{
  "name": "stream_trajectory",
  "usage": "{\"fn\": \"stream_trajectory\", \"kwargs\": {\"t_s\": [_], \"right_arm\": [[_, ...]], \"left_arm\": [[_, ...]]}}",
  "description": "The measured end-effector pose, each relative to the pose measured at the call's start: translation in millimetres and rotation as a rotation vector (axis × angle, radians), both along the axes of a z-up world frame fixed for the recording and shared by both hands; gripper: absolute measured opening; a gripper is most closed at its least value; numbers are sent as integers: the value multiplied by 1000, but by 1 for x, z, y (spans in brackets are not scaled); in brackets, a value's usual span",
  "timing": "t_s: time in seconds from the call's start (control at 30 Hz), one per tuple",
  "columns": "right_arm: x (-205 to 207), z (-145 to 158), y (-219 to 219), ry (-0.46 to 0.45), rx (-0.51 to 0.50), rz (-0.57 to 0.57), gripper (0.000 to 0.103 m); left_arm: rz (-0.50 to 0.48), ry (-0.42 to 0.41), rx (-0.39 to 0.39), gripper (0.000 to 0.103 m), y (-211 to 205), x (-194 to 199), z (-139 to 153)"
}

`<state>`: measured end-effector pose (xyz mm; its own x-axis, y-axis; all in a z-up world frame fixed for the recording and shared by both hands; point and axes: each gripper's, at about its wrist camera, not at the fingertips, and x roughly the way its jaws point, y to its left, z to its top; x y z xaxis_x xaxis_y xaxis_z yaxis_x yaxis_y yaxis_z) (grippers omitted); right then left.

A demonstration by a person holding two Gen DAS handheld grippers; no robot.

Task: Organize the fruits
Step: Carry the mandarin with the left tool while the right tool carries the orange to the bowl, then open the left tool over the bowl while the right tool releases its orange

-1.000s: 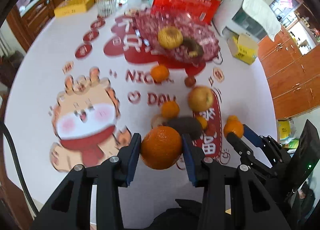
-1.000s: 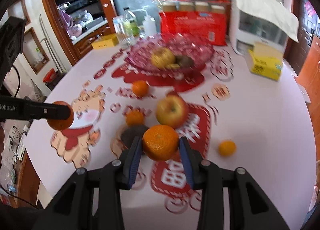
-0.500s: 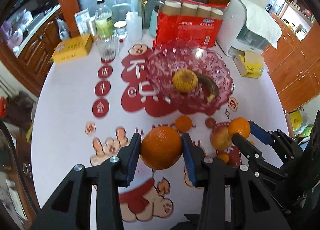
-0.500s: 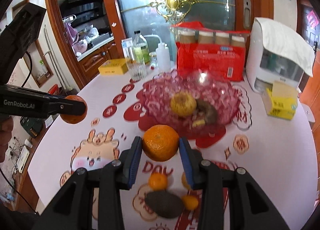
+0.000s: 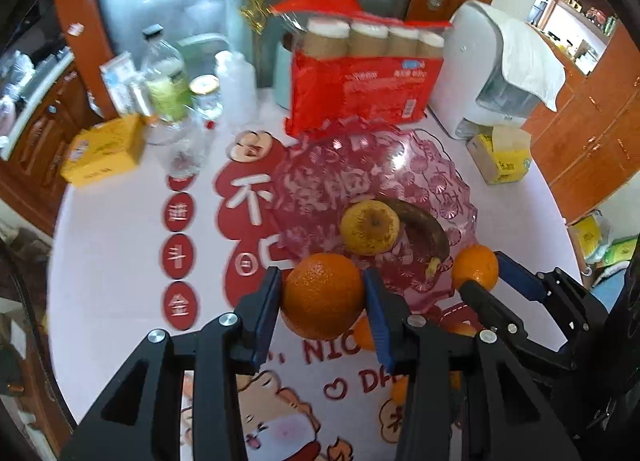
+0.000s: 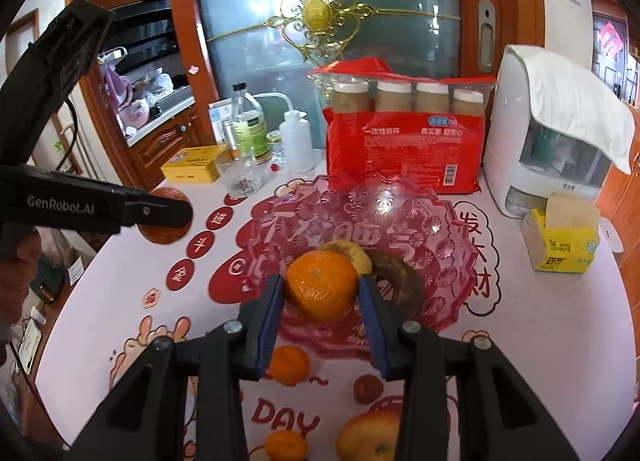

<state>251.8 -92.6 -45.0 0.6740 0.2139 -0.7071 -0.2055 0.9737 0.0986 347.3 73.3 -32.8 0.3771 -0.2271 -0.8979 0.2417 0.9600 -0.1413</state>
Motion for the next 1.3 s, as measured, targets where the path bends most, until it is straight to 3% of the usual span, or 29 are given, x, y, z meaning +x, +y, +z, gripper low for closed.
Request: {"fn": "stream_trajectory", "kwargs": {"t_s": [0.33,0.6,0.7,0.8,0.93,1.3], "right_arm": [[26,-51,-8,79,42,-6,39],[33,-65,-3,100,56,9,39],[34,-67,-3,108,60,-3,40],[34,-66,-4,116,65,-5,40],[29,-58,-8,99,62,-17,48],[-12,-23,-24,44,83,-57,49]], "left_arm": [[-6,124,-114,40,-23,30,-71],[-32,126,-87,40,-29,38,-88],[-25,124,-94,43,-28,39,-87],[-19,110,-100,61,-27,37,-81],[-12,91,-95,74,-24,32,-68],[41,13,-80,81,-11,-13,-15]]}}
